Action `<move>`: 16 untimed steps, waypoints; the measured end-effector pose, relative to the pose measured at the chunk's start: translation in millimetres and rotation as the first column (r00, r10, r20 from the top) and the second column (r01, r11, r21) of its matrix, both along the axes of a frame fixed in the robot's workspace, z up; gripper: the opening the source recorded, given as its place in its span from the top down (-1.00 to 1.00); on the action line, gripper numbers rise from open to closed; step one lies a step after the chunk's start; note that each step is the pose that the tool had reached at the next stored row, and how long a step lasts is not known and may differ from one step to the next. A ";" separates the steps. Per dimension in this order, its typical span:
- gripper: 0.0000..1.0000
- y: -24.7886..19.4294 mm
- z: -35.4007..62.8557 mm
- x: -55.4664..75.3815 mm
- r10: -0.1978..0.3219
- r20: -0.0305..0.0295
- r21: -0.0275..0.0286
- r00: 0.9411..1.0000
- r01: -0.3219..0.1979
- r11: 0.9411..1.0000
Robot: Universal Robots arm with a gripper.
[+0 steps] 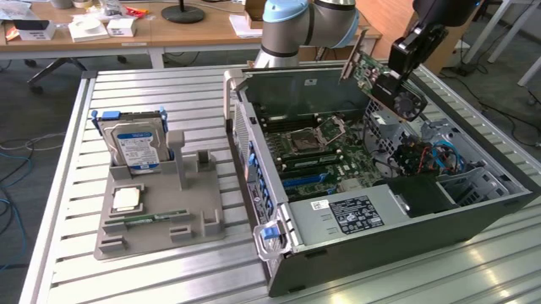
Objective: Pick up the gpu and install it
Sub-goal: 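Insert the gpu into the slot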
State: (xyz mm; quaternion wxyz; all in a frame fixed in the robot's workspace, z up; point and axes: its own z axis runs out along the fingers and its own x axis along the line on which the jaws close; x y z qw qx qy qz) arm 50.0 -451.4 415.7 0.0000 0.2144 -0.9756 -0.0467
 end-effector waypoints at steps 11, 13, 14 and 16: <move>0.48 0.0 -0.1 0.0 0.127 0.000 0.000 0.992 -0.127 0.992; 0.48 0.0 -0.1 0.0 0.151 0.000 0.000 0.989 -0.151 0.989; 0.48 0.0 -0.1 0.0 0.162 0.000 0.000 0.987 -0.162 0.987; 0.48 0.0 -0.1 0.0 0.185 0.000 0.000 0.983 -0.185 0.983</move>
